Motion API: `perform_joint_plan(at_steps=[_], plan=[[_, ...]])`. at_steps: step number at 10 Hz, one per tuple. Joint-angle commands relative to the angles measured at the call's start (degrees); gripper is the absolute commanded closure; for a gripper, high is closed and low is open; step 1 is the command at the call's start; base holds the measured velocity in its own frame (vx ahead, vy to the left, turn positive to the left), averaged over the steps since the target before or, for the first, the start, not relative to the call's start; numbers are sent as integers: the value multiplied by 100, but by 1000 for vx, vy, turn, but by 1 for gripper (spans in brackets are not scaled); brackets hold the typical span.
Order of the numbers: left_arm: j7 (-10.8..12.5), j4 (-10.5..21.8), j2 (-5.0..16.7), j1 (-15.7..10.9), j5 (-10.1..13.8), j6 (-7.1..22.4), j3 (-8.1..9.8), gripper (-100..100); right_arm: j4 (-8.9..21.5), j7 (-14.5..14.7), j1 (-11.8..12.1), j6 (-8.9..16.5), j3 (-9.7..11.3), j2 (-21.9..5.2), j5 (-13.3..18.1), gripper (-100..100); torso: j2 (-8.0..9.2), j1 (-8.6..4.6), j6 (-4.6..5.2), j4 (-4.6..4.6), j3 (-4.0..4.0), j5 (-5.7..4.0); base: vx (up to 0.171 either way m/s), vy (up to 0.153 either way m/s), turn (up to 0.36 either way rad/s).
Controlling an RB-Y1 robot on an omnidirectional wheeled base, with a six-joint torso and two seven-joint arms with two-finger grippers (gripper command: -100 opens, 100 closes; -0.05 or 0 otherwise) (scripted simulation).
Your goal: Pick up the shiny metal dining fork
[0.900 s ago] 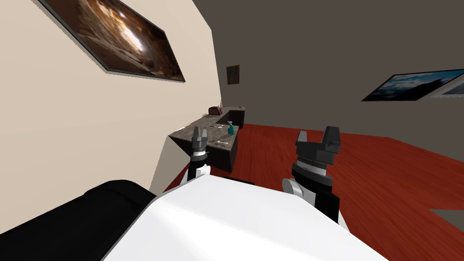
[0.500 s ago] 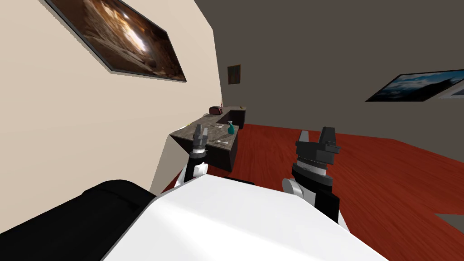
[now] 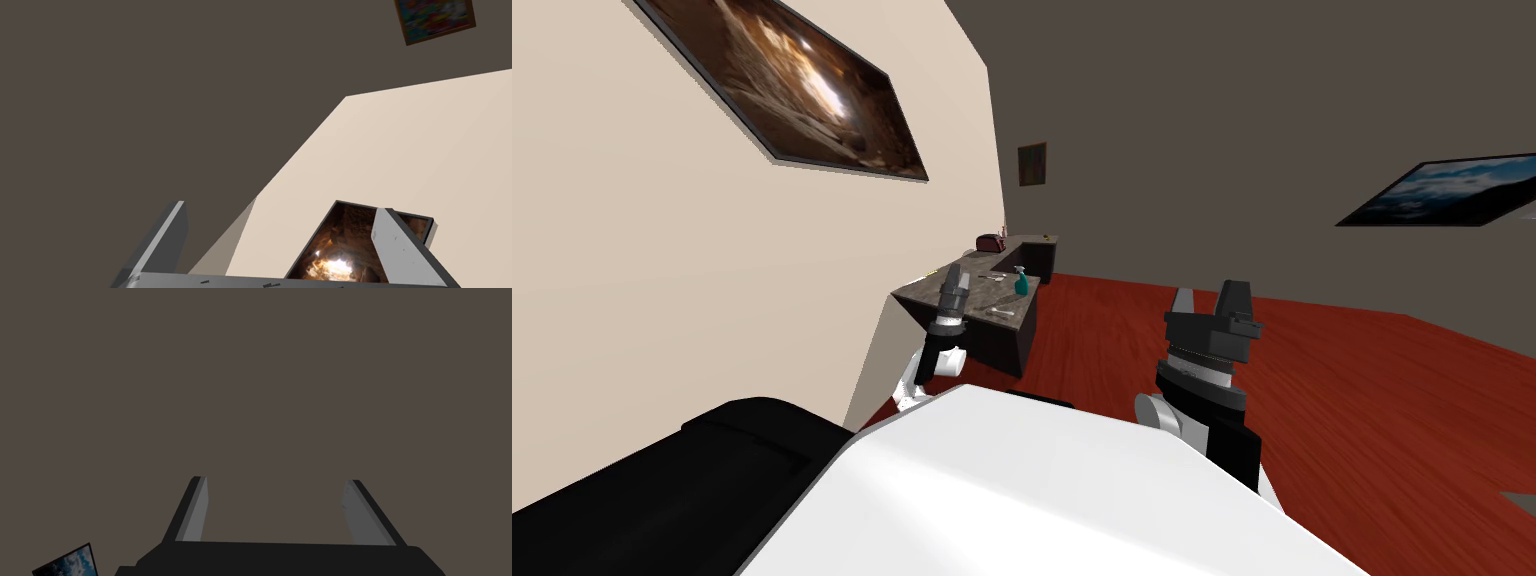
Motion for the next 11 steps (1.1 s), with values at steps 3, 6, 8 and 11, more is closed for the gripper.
perform_joint_plan(at_steps=[3, 6, 8, 11], plan=[[-86, -20, 161, -323, -20, 551, 197, -100, 0, 0, 0, 0, 0, 0, 0, 0, 0, 6, 0, 0, 0, 1, -8, -36, 38], [-221, -18, 308, -756, -40, 1033, 468, -100, 0, 0, 0, 0, 0, 0, 0, 0, -1, 3, 0, -1, -1, 1, -6, -51, 43], [-221, -18, 308, -756, -40, 1245, 468, -100, 0, 0, 0, 0, 0, 0, 0, 0, -3, 2, 0, -1, -2, 0, 0, -32, 13], [-373, -1, 411, -1184, -39, 1774, 753, -100, 0, 0, 0, 0, 0, 0, 0, 0, -3, 6, 0, -1, -2, 1, -1, -40, 41]])
